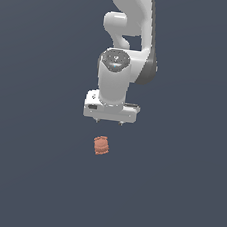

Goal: Pick up the object and move it to a goal position.

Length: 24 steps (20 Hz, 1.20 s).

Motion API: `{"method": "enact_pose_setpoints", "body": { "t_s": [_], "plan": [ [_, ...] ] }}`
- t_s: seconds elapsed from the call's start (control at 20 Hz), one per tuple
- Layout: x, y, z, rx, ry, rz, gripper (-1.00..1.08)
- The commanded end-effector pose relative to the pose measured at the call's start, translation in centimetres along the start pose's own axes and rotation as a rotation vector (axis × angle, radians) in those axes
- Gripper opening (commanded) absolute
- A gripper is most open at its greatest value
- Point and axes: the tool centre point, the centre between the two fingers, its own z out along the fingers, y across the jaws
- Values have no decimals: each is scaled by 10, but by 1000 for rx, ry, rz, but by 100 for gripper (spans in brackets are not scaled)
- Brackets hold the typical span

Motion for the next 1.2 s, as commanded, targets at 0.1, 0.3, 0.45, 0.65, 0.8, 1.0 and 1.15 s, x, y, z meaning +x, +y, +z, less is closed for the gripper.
{"method": "enact_pose_setpoints", "body": {
  "t_s": [0.1, 0.3, 0.45, 0.65, 0.8, 1.0, 1.15],
  "plan": [
    [6, 2, 6, 0, 4, -26, 100],
    [16, 6, 16, 0, 12, -71, 100],
    [26, 10, 26, 0, 20, -117, 100],
    [41, 17, 42, 2, 32, -184, 100],
    [48, 20, 52, 3, 40, -222, 100],
    [55, 24, 61, 4, 46, -255, 100],
    [57, 25, 64, 5, 49, -268, 100]
  ]
}}
